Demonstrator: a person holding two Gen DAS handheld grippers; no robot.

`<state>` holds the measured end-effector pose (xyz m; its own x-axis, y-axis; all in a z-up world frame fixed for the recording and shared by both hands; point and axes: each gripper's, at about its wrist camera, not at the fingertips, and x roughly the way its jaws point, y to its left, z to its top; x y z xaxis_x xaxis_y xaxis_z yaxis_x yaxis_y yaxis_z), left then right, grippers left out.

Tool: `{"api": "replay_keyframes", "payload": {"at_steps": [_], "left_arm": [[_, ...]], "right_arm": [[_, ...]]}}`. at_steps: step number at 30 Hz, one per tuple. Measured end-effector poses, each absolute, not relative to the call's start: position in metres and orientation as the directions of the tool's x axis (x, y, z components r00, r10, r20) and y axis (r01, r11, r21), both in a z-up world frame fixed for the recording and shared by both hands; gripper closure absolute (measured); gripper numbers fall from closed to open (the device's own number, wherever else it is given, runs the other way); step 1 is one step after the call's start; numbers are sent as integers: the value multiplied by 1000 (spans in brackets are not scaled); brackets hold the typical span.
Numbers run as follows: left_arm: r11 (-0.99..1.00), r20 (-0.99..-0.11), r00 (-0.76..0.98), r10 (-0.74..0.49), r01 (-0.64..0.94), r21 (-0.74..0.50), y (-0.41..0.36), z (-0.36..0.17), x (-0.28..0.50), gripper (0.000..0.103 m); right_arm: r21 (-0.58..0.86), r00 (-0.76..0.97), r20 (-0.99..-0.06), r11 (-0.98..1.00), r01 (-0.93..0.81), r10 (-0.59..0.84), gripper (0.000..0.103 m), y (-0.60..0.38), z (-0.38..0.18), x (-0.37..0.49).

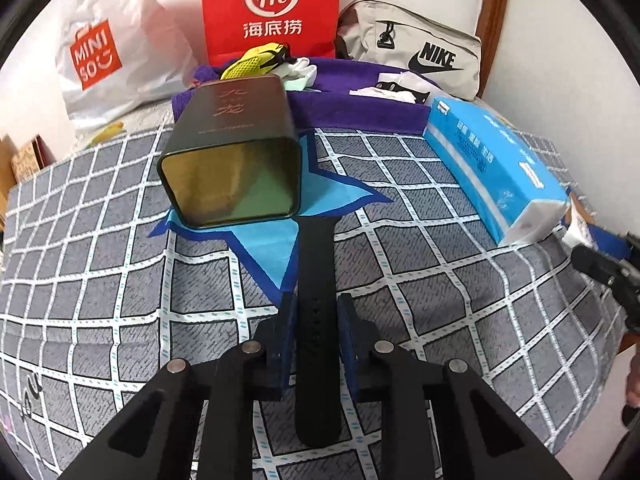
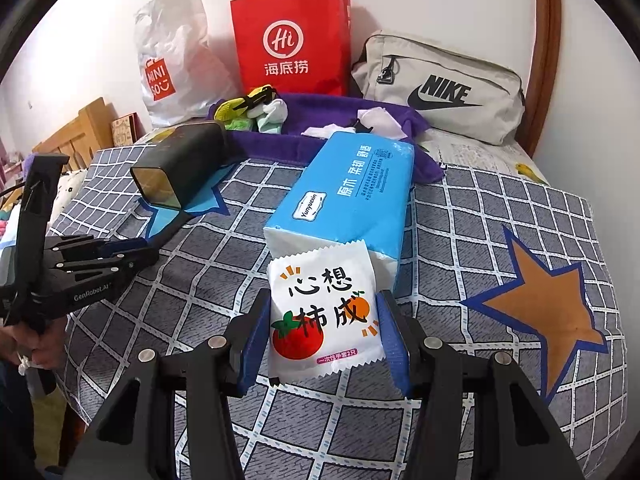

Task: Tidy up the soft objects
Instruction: 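Lift and carry the strap with the left tool while the right tool carries the snack packet toward the towel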

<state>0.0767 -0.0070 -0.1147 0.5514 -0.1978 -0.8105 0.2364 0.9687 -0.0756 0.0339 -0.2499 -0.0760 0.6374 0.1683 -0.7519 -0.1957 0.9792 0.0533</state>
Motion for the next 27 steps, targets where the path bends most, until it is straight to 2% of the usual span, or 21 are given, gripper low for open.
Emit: {"api": "replay_keyframes", "payload": {"at_steps": [8, 19, 27], "left_arm": [[969, -816, 541, -205, 228, -92, -5, -102, 75, 83], [977, -786, 597, -163, 209, -44, 2, -51, 73, 83], [977, -764, 621, -176, 204, -59, 6, -24, 76, 83]], "right_arm": [[58, 650, -741, 980, -191, 170, 52, -255, -67, 35], [47, 700, -690, 976, -211, 185, 52, -258, -32, 52], [52, 713, -671, 972, -229, 204, 52, -255, -13, 67]]}}
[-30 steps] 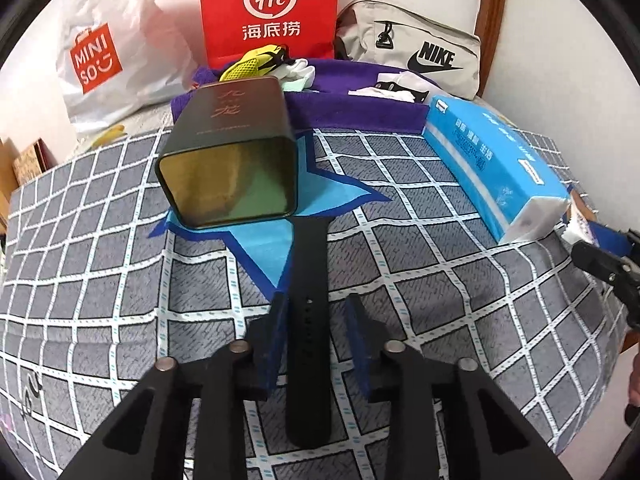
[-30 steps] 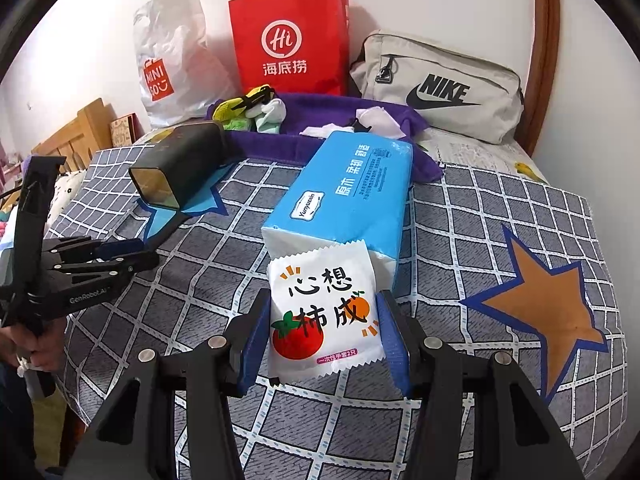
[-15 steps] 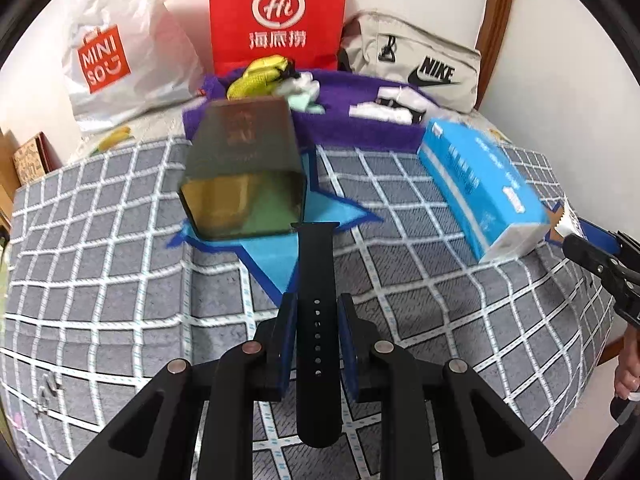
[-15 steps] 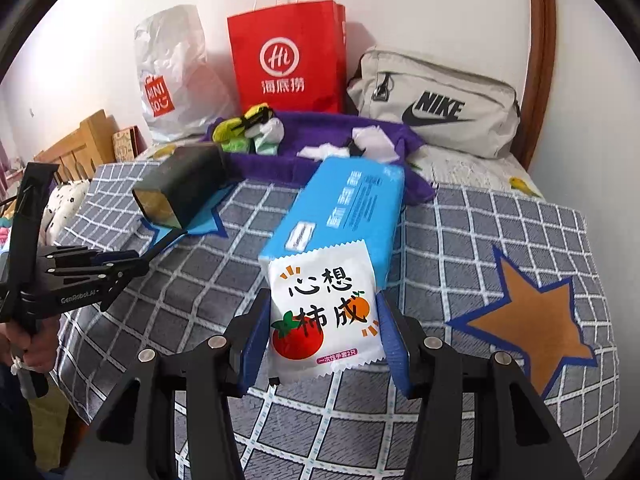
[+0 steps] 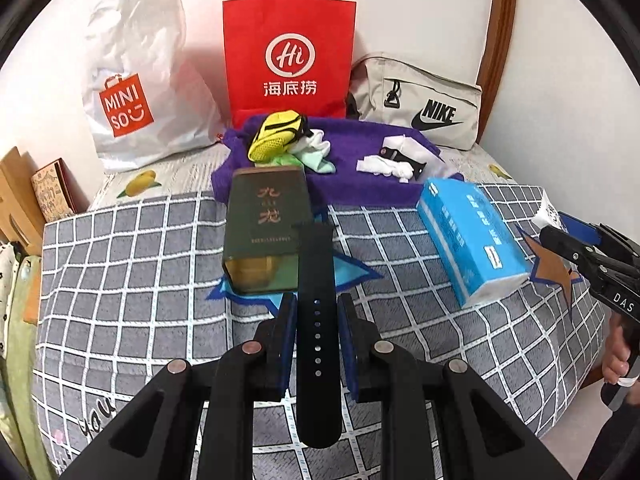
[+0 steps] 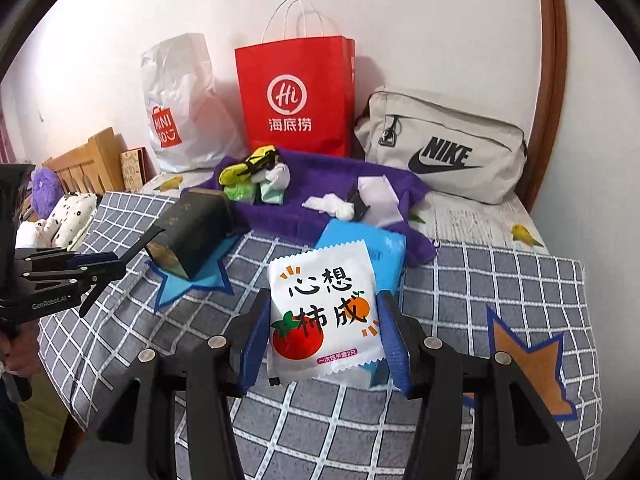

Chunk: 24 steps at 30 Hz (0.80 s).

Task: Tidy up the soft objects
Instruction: 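Lift and carry the strap with the left tool while the right tool carries the snack packet toward the towel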

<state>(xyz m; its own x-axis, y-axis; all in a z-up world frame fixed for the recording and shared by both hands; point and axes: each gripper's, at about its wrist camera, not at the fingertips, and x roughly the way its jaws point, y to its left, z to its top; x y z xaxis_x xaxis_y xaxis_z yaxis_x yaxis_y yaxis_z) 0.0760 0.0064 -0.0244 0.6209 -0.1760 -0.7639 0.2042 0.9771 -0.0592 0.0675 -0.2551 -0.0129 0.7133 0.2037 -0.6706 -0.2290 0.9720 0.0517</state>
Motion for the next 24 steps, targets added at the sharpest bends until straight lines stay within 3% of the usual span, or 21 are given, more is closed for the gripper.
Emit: {"api": "replay_keyframes", "payload": {"at_steps": [24], "left_arm": [[965, -760, 605, -239, 232, -118, 4, -4, 138, 83]], "right_arm": [[47, 703, -680, 969, -241, 208, 52, -245, 0, 128]]}}
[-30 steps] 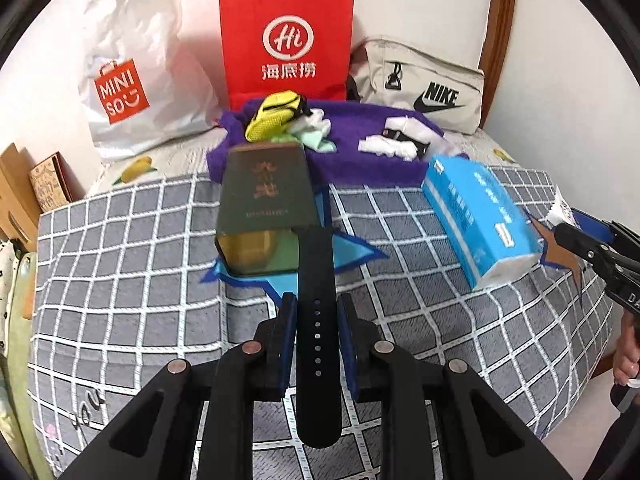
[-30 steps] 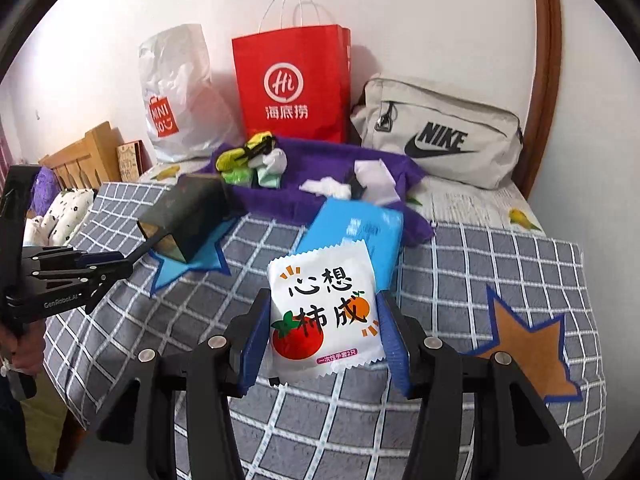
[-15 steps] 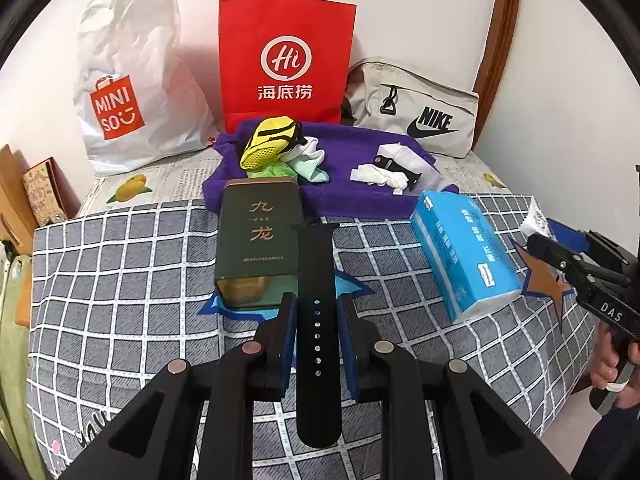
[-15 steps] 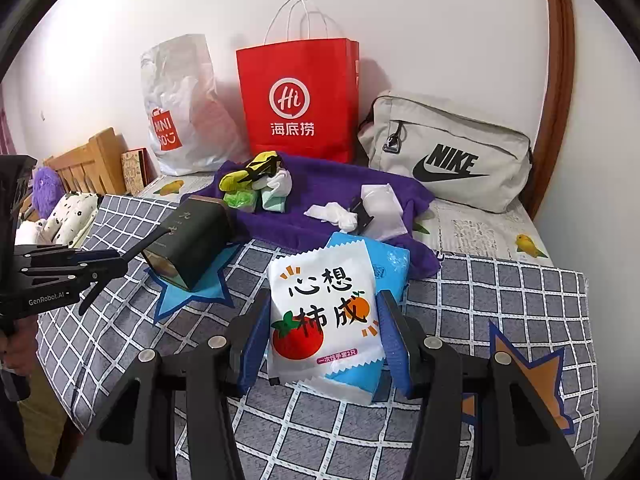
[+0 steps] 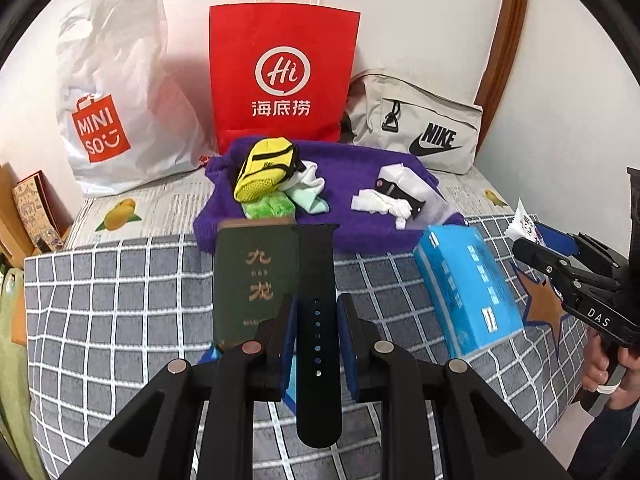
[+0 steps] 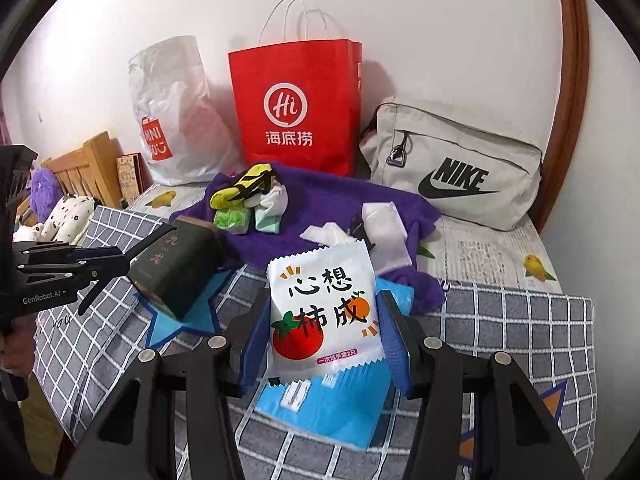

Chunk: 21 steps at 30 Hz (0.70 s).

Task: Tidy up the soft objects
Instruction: 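Lift and carry the strap with the left tool while the right tool carries the snack packet toward the towel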

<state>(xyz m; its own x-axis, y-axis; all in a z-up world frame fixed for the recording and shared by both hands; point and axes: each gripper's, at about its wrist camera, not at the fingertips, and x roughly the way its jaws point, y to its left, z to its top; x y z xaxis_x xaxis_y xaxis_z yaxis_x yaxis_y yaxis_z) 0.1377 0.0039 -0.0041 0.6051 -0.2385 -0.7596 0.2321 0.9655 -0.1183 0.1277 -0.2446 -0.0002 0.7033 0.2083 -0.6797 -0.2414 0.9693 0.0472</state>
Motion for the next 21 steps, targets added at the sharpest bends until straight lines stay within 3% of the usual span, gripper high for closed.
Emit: {"api": "replay_keyframes", "payload": {"at_steps": [21], "left_arm": [[966, -752, 613, -243, 226, -128, 3, 3, 212, 83]], "right_arm": [[62, 687, -695, 969, -238, 213, 52, -246, -2, 197]]}}
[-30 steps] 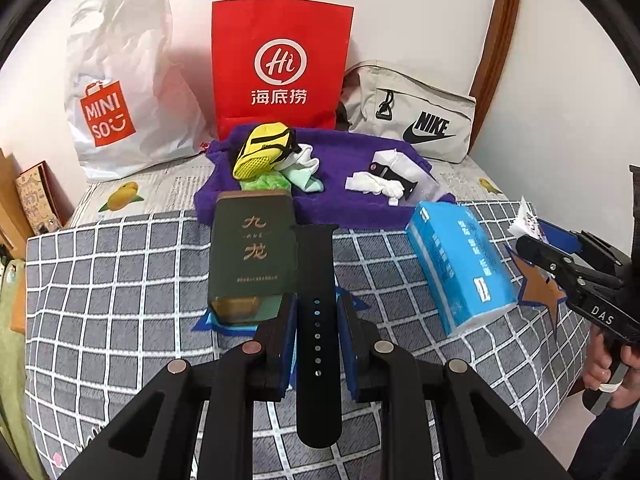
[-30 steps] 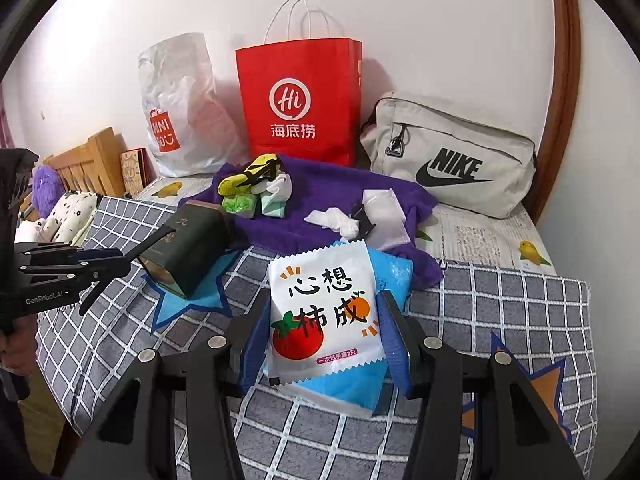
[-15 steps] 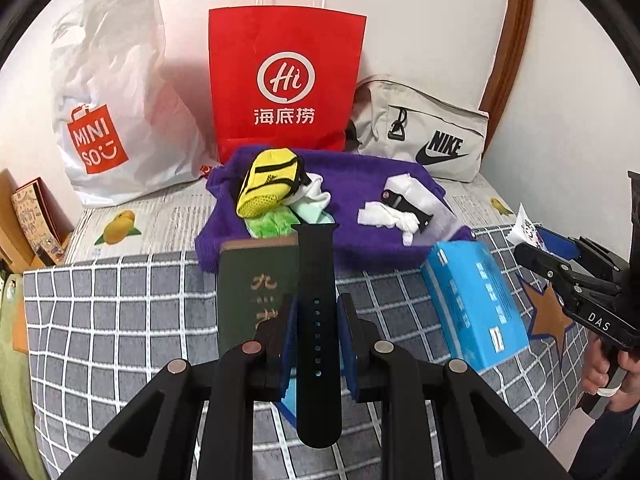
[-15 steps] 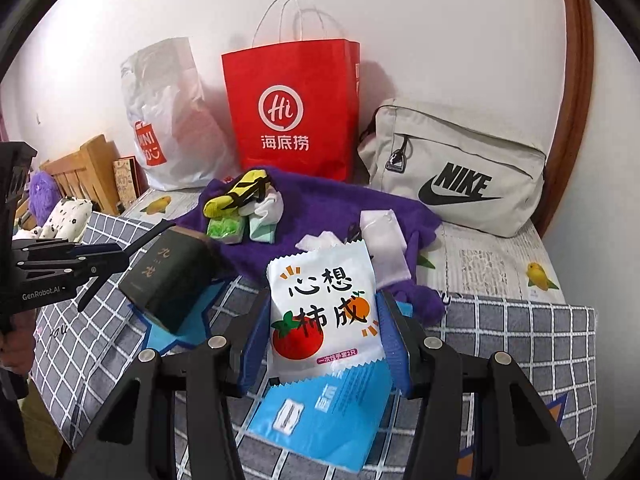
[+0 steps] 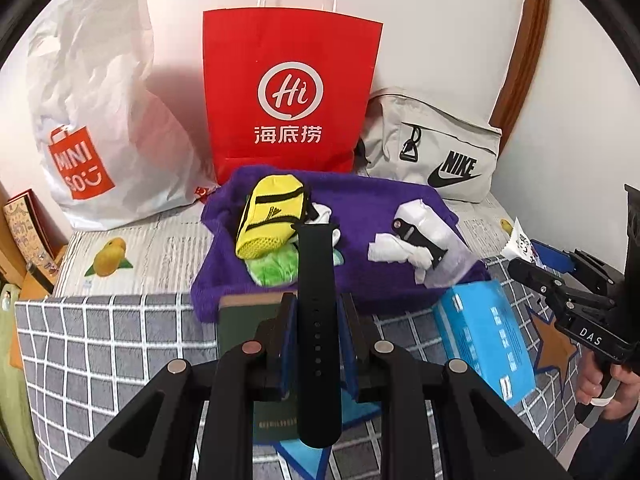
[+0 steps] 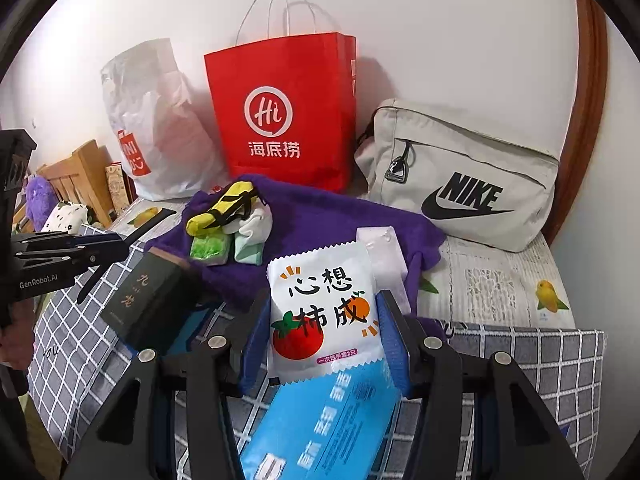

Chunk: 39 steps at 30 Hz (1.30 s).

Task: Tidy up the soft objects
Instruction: 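Lift and carry the strap with the left tool while the right tool carries the snack packet toward the towel, then lower the strap onto the towel and open the left tool while the right tool releases the packet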

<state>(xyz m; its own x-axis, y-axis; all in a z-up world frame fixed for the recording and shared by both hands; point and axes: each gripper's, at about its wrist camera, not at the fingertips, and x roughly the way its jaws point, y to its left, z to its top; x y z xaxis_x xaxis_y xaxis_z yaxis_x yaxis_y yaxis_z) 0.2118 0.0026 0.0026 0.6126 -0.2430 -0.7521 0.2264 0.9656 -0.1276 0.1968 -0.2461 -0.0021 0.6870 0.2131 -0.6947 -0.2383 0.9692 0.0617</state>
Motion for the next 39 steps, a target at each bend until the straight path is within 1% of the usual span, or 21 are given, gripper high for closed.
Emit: {"api": "replay_keyframes", "payload": {"at_steps": [18, 25, 39], "left_arm": [[960, -769, 582, -264, 234, -152, -15, -10, 283, 83], [958, -783, 564, -262, 249, -142, -29, -19, 305, 83], [952, -820, 513, -255, 281, -121, -56, -47, 340, 83]], "right_arm": [[59, 655, -718, 959, -278, 235, 52, -232, -17, 269], [103, 612, -744, 951, -291, 268, 52, -232, -28, 297], [89, 527, -806, 936, -340, 268, 51, -225, -60, 328]]}}
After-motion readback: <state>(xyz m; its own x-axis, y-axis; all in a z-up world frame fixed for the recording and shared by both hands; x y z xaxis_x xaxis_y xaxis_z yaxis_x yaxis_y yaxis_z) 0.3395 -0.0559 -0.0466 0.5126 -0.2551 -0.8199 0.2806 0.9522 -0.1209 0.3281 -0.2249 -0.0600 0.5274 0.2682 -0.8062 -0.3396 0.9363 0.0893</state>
